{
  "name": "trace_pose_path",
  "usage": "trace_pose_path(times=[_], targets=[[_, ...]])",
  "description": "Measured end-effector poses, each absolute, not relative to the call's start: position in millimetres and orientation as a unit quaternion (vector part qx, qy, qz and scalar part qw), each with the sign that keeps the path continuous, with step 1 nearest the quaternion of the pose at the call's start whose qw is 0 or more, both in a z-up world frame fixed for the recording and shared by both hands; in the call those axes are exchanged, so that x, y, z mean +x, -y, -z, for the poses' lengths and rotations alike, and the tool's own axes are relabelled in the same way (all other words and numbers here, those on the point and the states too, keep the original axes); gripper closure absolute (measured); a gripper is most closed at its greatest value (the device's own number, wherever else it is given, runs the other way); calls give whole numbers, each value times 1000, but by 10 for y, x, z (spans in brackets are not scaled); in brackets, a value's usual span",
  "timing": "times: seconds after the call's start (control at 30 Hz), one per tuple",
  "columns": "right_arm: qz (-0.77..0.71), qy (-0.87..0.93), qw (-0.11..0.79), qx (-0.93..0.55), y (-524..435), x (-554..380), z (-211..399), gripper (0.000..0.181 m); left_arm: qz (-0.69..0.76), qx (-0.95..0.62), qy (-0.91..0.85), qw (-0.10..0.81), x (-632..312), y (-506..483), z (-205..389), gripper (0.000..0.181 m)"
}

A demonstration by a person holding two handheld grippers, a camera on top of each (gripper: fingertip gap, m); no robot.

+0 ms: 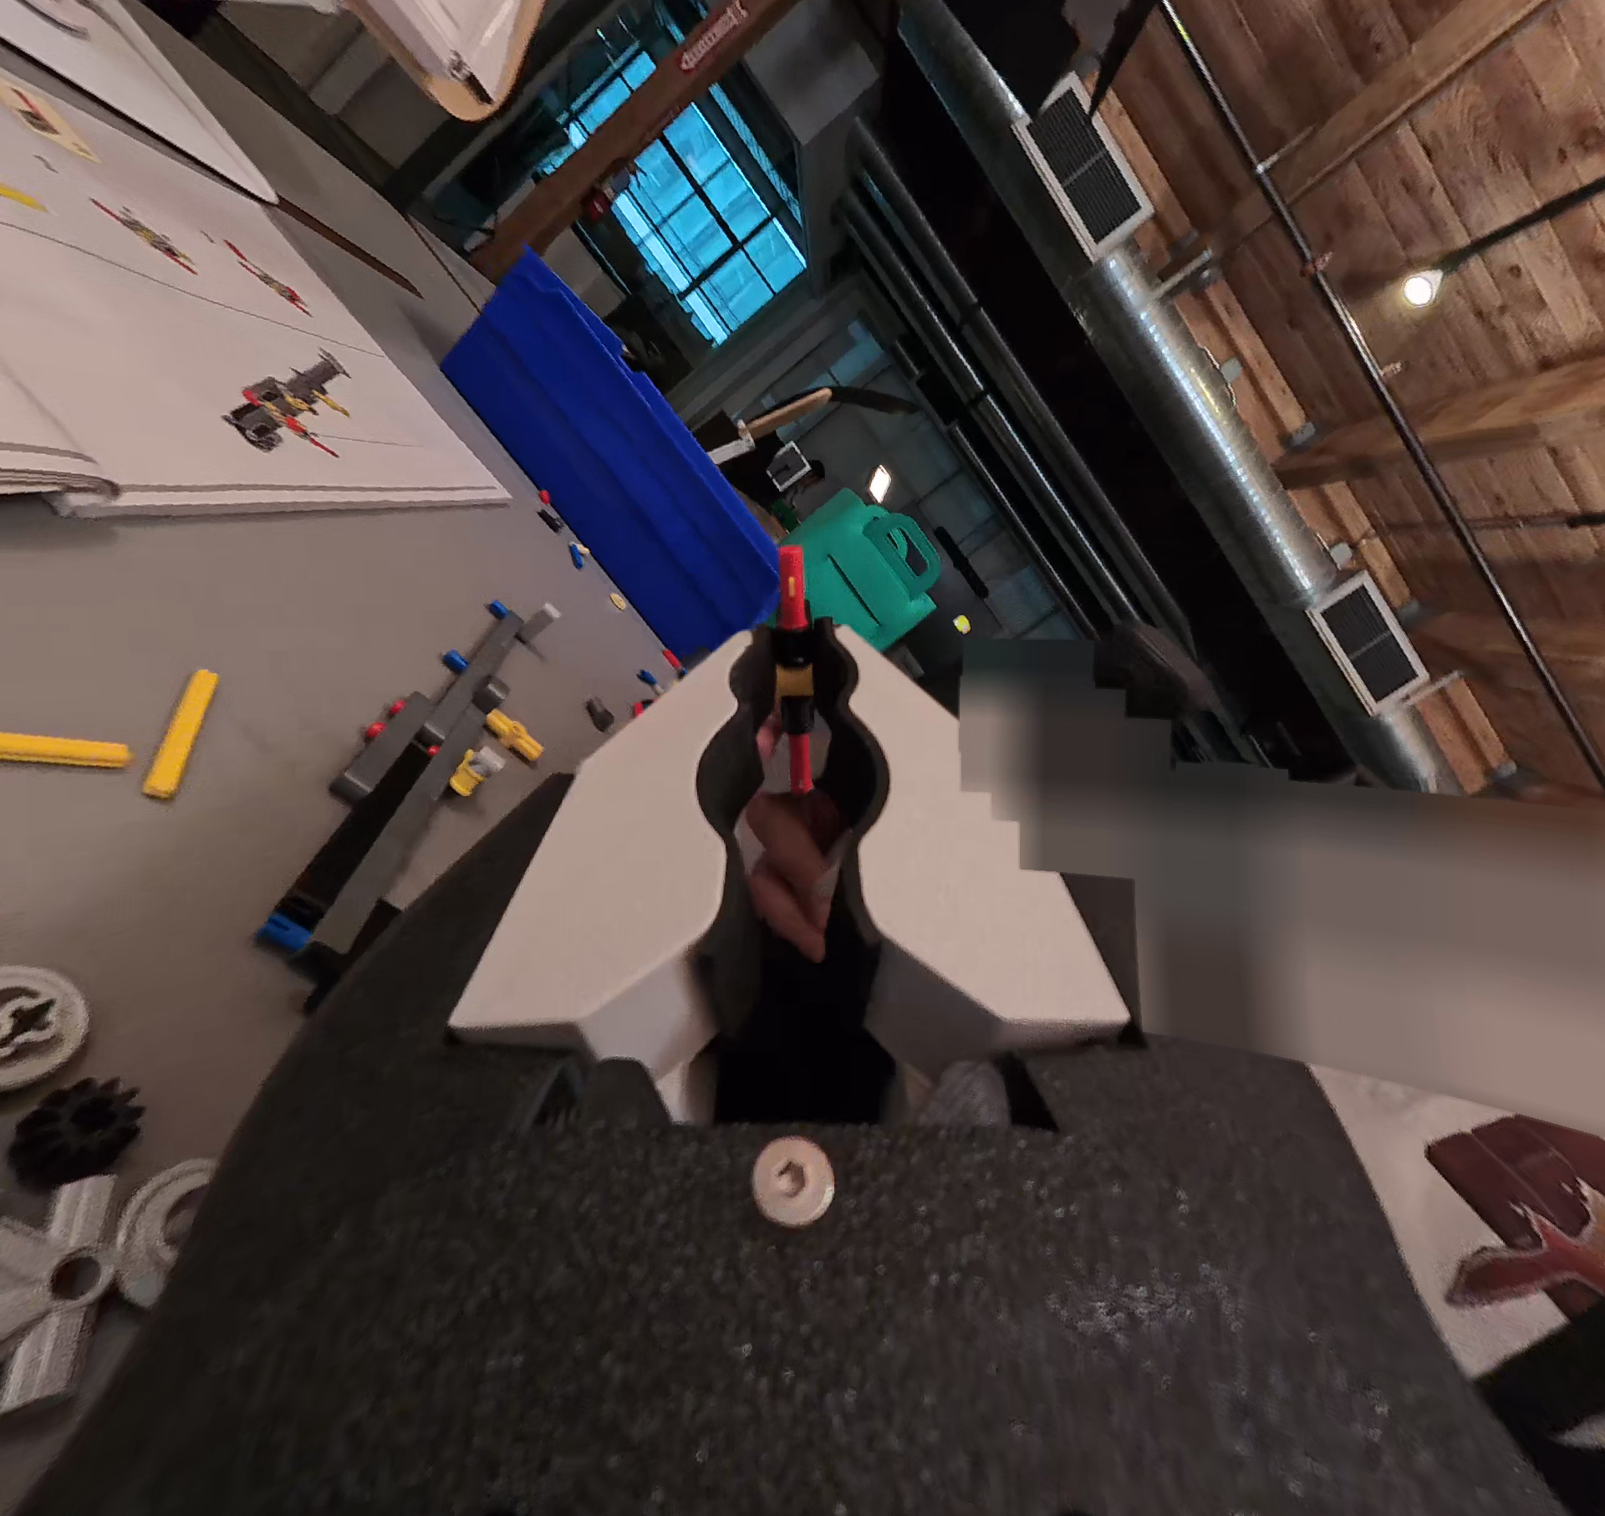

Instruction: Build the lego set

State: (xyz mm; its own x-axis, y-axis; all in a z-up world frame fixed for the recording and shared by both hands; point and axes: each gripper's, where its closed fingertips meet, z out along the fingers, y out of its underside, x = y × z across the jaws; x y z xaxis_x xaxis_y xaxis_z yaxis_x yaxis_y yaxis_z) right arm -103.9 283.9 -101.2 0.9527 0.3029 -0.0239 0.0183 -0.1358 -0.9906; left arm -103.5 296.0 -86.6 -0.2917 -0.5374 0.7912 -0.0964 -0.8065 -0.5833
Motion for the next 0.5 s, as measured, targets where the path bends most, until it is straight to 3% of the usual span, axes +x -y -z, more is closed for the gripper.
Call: trace_pose_path(times=[0.23,0.33,0.5], targets=[[20,73,638,-766,-3003,-1046,1071,136,753,-595,-247,136,-990,-2983,939,175],[63,97,636,-763,-2990,-1055,1070,154,753,-594,-256,119,-975,-2903,962,175],[72,108,618,-776,-2967,-1026,1130,157,745,-601,-266,115,-982,-2892,998,175]])
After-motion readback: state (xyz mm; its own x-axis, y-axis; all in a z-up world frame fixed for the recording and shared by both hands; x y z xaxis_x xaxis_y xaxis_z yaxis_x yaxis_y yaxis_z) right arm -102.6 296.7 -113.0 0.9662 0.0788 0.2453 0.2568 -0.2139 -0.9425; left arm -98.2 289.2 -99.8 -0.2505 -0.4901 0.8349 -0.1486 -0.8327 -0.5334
